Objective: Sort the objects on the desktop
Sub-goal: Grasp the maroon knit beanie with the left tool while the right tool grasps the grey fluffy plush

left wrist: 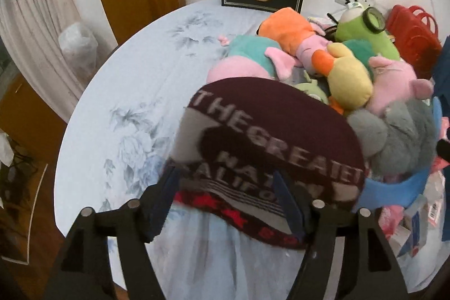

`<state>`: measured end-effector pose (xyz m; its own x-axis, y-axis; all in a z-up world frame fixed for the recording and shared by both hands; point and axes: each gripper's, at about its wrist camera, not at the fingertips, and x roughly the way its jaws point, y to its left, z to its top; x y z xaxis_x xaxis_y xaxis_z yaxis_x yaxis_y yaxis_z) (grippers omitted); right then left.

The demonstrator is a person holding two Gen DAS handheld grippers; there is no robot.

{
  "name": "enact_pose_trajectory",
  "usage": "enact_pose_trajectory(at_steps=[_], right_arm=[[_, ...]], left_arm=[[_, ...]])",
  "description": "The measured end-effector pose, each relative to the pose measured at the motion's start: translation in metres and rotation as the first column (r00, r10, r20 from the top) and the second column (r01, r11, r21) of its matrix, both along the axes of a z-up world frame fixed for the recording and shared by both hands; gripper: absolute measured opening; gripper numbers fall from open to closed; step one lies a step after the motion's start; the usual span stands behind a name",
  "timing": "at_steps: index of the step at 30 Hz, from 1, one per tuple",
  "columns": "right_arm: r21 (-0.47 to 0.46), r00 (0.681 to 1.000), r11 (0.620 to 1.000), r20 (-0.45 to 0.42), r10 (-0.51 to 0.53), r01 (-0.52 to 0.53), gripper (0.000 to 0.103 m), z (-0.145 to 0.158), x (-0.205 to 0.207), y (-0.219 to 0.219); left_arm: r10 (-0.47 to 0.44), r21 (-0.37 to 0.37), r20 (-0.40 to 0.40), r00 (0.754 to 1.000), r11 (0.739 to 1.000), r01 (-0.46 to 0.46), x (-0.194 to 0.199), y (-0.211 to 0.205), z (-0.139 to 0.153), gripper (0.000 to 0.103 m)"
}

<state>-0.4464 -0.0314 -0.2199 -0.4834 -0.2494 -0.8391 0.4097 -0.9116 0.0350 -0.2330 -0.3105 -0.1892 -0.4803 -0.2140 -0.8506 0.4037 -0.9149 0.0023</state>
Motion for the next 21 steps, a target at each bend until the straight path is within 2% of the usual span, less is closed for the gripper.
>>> enact_pose_trajectory(at_steps=[4,7,10,14,16,18,20,21], right_arm=[[0.017,0.999,0.999,0.007,0.031,-0.031,0.101,-0.007,-0.001,-0.006],[0.017,0.999,0.999,0.02,0.05,-0.051,0.103,-0.014,-0.005,-0.01],[0.07,0.997,0.995,0.015,0.076,-0.077,0.103,-0.025,-0.009,-0.016],[0.135,0.992,0.984,-0.012,0.123,-0.12,0.103,-0.033,-0.013,-0.023],[0.177,0.988,0.974,-0.031,0.149,-0.141,0.103,-0.036,-0.014,-0.027],[0.211,0.984,0.965,-0.057,0.17,-0.155,0.103,-0.039,-0.016,-0.03],[0.247,0.978,0.954,-0.083,0.193,-0.167,0.103,-0.043,-0.02,-0.033],[0.259,0.974,0.95,-0.095,0.206,-0.175,0.103,-0.044,-0.022,-0.035]], left_arm=[[-0.017,0.045,-0.031,0.999,0.999,0.019,0.003,0.014,0.005,0.076],[-0.063,0.054,0.005,0.998,0.997,0.062,-0.008,0.037,-0.01,0.076],[-0.082,0.081,0.035,0.996,0.994,0.079,-0.019,0.051,-0.028,0.076],[-0.081,0.057,0.072,0.994,0.995,0.077,-0.041,0.066,-0.05,0.076],[-0.067,0.025,0.075,0.995,0.998,0.066,-0.049,0.067,-0.053,0.076],[-0.051,0.029,0.068,0.996,0.998,0.049,-0.054,0.062,-0.055,0.077],[-0.026,0.043,0.066,0.997,0.999,0.023,-0.061,0.051,-0.058,0.085],[-0.013,0.046,0.071,0.997,0.999,0.01,-0.065,0.045,-0.06,0.092]])
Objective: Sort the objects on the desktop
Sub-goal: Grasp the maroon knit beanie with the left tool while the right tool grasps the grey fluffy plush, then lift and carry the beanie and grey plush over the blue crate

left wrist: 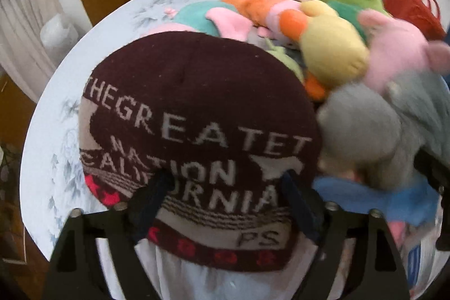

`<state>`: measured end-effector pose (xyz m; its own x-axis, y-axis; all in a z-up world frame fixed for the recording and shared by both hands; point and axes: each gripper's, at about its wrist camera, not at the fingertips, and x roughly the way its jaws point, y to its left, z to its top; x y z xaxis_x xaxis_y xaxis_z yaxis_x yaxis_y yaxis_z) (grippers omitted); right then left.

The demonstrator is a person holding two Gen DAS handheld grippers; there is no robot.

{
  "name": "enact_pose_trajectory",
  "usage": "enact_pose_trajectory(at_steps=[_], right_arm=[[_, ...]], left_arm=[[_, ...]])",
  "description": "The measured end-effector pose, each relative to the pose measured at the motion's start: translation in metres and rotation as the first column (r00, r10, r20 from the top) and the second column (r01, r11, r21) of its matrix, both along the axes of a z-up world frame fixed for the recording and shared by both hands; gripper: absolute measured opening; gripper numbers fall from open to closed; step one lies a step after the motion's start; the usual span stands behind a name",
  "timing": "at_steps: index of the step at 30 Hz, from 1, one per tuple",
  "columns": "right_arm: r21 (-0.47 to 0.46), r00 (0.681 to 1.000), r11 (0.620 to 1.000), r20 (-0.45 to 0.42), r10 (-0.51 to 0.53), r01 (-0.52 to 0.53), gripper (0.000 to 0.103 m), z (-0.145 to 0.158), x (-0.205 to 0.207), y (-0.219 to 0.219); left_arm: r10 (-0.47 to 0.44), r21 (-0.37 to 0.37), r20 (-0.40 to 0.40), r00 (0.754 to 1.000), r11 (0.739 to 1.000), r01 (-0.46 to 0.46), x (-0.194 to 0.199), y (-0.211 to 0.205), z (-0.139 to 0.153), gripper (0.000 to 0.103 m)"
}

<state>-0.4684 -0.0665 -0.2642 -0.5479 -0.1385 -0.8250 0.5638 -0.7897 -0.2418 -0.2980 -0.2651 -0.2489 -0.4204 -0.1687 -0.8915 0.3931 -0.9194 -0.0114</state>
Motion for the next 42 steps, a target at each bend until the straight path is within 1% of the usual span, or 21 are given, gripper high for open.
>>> enact_pose_trajectory(at_steps=[1,4,7,8,10,13,17,18,19,20,22,23,25,28,32,35,36,38,40,41,42], right_arm=[[0.008,1.0,1.0,-0.01,0.017,-0.017,0.103,-0.002,-0.003,-0.002],[0.017,0.998,0.998,-0.011,0.062,-0.062,0.103,-0.01,-0.01,-0.01],[-0.001,0.989,0.999,0.136,0.05,-0.051,0.103,-0.026,-0.018,-0.012],[0.008,0.989,0.999,0.143,0.039,-0.041,0.103,-0.031,-0.018,-0.012],[0.029,0.993,0.998,0.103,0.054,-0.058,0.103,-0.036,-0.013,-0.011],[0.018,0.994,0.998,0.093,0.056,-0.057,0.103,-0.035,-0.014,-0.01],[-0.042,0.995,0.999,0.092,0.036,-0.032,0.102,-0.03,-0.018,-0.002],[-0.05,0.996,0.998,0.086,0.028,-0.023,0.098,-0.028,-0.017,-0.001],[-0.054,0.997,0.998,0.077,0.021,-0.017,0.089,-0.027,-0.016,0.0],[-0.065,0.997,0.998,0.077,0.024,-0.019,0.086,-0.024,-0.016,0.002],[-0.099,0.995,0.995,0.093,0.033,-0.024,0.076,-0.019,-0.012,0.004],[-0.114,0.995,0.993,0.097,0.035,-0.024,0.074,-0.016,-0.011,0.005],[-0.136,0.994,0.99,0.106,0.037,-0.023,0.066,-0.01,-0.009,0.007],[-0.169,0.994,0.985,0.107,0.038,-0.02,0.059,0.003,-0.001,0.012],[-0.174,0.989,0.985,0.14,0.044,-0.019,0.058,0.006,0.002,0.014],[-0.161,0.986,0.987,0.162,0.037,-0.01,0.07,-0.002,0.001,0.016],[-0.158,0.985,0.987,0.169,0.038,-0.011,0.077,-0.005,0.001,0.016],[-0.146,0.986,0.989,0.161,0.044,-0.02,0.08,-0.011,0.0,0.013],[-0.107,0.99,0.994,0.135,0.046,-0.032,0.082,-0.019,-0.003,0.007],[-0.081,0.992,0.996,0.118,0.053,-0.044,0.081,-0.024,-0.004,0.002],[-0.056,0.993,0.997,0.109,0.056,-0.05,0.06,-0.028,-0.004,-0.004]], left_arm=[[0.005,0.002,0.001,1.0,1.0,-0.005,-0.002,-0.003,-0.002,0.097],[0.014,0.017,0.016,1.0,1.0,-0.014,-0.014,-0.01,-0.008,0.101],[0.008,0.018,0.025,1.0,1.0,-0.009,-0.019,-0.01,-0.013,0.102],[0.008,0.017,0.021,1.0,1.0,-0.009,-0.019,-0.01,-0.014,0.103],[0.018,0.042,0.011,1.0,0.999,-0.018,-0.018,-0.014,-0.017,0.103],[0.034,0.085,0.006,0.999,0.996,-0.034,-0.018,-0.019,-0.023,0.103],[0.034,0.071,-0.003,0.999,0.997,-0.034,-0.02,-0.015,-0.026,0.103],[0.034,0.066,-0.006,0.999,0.997,-0.034,-0.02,-0.014,-0.026,0.101],[0.032,0.061,-0.012,0.999,0.998,-0.031,-0.018,-0.013,-0.024,0.093],[0.028,0.061,-0.02,0.999,0.998,-0.027,-0.016,-0.011,-0.021,0.089],[0.031,0.042,-0.037,0.999,0.999,-0.029,-0.009,-0.005,-0.011,0.069],[0.032,0.026,-0.043,0.999,0.999,-0.031,-0.007,-0.003,-0.006,0.065],[0.039,0.006,-0.059,0.998,0.999,-0.038,0.001,-0.001,0.005,0.043],[0.032,-0.007,-0.096,0.995,0.999,-0.032,0.012,0.002,0.025,0.023],[0.017,-0.018,-0.111,0.994,1.0,-0.019,0.009,-0.003,0.038,0.022],[0.029,-0.013,-0.077,0.997,0.999,-0.03,0.006,-0.011,0.027,0.022],[0.032,-0.016,-0.066,0.997,0.999,-0.033,0.006,-0.012,0.021,0.022],[0.03,-0.028,-0.065,0.997,0.999,-0.032,0.009,-0.011,0.014,0.022],[0.025,-0.051,-0.073,0.997,0.998,-0.028,0.01,-0.009,0.017,0.022],[0.023,-0.07,-0.082,0.996,0.997,-0.029,0.011,-0.007,0.022,0.022],[0.019,-0.091,-0.094,0.995,0.995,-0.028,0.013,-0.004,0.029,0.022]])
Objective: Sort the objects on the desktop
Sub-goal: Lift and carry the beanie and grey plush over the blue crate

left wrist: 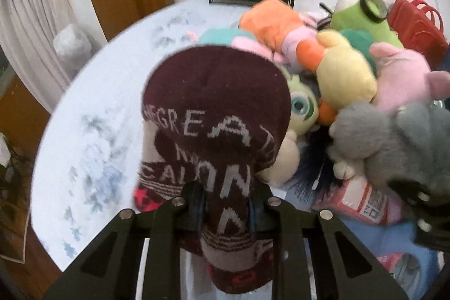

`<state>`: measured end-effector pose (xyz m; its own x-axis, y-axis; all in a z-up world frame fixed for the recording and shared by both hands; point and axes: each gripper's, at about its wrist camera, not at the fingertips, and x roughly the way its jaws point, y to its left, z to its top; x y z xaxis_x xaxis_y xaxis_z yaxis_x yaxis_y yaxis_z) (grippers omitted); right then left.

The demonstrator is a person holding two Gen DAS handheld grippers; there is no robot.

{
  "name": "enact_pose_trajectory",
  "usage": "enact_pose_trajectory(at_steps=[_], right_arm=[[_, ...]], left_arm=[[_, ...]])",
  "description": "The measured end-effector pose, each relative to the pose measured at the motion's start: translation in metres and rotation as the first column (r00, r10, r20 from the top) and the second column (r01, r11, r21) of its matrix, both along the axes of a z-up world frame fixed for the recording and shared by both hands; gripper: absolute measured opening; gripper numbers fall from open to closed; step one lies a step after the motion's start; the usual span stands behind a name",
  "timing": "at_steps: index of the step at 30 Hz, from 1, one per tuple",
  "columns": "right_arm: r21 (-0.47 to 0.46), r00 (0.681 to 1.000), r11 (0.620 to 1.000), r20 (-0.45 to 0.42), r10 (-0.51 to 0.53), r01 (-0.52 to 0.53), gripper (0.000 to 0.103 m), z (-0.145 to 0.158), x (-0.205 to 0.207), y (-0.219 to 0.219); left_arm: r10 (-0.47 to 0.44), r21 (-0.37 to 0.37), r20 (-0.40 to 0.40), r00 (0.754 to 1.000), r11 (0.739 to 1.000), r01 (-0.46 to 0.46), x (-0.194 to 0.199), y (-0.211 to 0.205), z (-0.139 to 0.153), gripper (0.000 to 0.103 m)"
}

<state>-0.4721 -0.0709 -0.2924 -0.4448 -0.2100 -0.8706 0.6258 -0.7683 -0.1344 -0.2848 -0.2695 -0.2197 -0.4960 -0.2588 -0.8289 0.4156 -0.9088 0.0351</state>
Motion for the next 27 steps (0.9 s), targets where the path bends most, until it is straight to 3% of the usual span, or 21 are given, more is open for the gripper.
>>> enact_pose_trajectory(at_steps=[4,9,16,21,27], right_arm=[[-0.066,1.0,0.998,-0.009,0.005,-0.006,0.049,0.016,0.007,-0.003],[-0.154,0.994,0.988,-0.105,0.003,-0.019,0.047,0.066,0.018,0.002],[-0.237,0.973,0.971,-0.217,-0.084,0.03,0.047,0.13,0.031,0.031],[-0.273,0.941,0.958,-0.291,-0.171,0.09,0.047,0.171,0.048,0.059],[-0.312,0.869,0.931,-0.388,-0.309,0.192,0.047,0.219,0.086,0.11]], left_arm=[[-0.017,-0.064,-0.069,0.997,0.998,0.013,0.013,0.009,0.035,0.022],[-0.056,-0.092,-0.175,0.983,0.995,0.041,0.022,0.019,0.081,0.022],[-0.132,-0.102,-0.274,0.953,0.989,0.108,0.022,0.045,0.131,0.022],[-0.222,-0.122,-0.345,0.912,0.974,0.191,0.022,0.078,0.167,0.022],[-0.333,-0.128,-0.406,0.851,0.943,0.308,0.023,0.126,0.197,0.022]])
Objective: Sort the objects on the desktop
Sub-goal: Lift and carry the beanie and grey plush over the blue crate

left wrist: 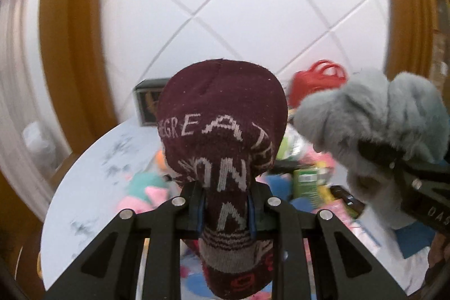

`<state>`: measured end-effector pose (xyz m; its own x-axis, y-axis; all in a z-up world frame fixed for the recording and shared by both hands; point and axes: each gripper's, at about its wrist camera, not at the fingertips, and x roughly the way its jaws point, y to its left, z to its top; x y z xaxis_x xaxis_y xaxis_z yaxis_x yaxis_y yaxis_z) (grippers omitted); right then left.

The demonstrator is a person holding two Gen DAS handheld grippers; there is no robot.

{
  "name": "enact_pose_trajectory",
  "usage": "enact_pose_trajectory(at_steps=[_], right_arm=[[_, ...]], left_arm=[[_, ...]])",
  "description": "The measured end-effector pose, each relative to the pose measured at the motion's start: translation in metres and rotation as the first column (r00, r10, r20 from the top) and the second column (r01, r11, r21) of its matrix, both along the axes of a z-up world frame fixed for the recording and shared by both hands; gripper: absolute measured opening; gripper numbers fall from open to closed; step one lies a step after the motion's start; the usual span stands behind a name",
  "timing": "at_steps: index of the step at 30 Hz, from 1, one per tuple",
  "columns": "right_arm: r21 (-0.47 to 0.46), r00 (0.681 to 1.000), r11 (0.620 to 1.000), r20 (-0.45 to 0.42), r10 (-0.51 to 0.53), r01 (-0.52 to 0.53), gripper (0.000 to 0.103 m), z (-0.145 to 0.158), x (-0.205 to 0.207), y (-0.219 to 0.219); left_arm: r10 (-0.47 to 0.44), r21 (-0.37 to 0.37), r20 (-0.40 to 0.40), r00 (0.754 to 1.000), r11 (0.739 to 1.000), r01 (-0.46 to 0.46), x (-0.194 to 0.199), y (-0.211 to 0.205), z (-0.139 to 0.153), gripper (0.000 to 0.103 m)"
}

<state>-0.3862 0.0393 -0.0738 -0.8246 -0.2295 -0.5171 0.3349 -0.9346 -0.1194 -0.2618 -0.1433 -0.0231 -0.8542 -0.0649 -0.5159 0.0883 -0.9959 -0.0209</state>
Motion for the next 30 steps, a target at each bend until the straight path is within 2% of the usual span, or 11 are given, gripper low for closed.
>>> enact_pose_trajectory(at_steps=[6,11,18,20,25,30], right_arm=[[-0.014,0.982,0.987,-0.094,-0.163,0.162,0.047,0.042,0.044,0.059],[-0.035,0.95,0.962,-0.153,-0.271,0.269,0.047,0.067,0.076,0.113],[-0.069,0.891,0.919,-0.225,-0.394,0.389,0.047,0.096,0.12,0.218],[-0.067,0.878,0.908,-0.236,-0.416,0.413,0.047,0.099,0.131,0.251],[-0.057,0.866,0.893,-0.221,-0.448,0.447,0.047,0.099,0.146,0.344],[-0.019,0.884,0.896,-0.155,-0.44,0.443,0.047,0.084,0.137,0.415]], left_arm=[[-0.15,0.007,-0.055,0.987,0.989,0.15,0.002,0.062,0.027,0.022],[-0.268,-0.009,-0.102,0.958,0.963,0.268,0.004,0.137,0.048,0.022],[-0.357,-0.029,-0.176,0.918,0.934,0.357,0.008,0.245,0.075,0.022],[-0.377,-0.025,-0.195,0.906,0.925,0.379,0.01,0.289,0.082,0.022],[-0.41,-0.026,-0.177,0.895,0.911,0.412,0.013,0.387,0.087,0.022],[-0.404,-0.032,-0.091,0.91,0.915,0.402,0.003,0.463,0.079,0.022]])
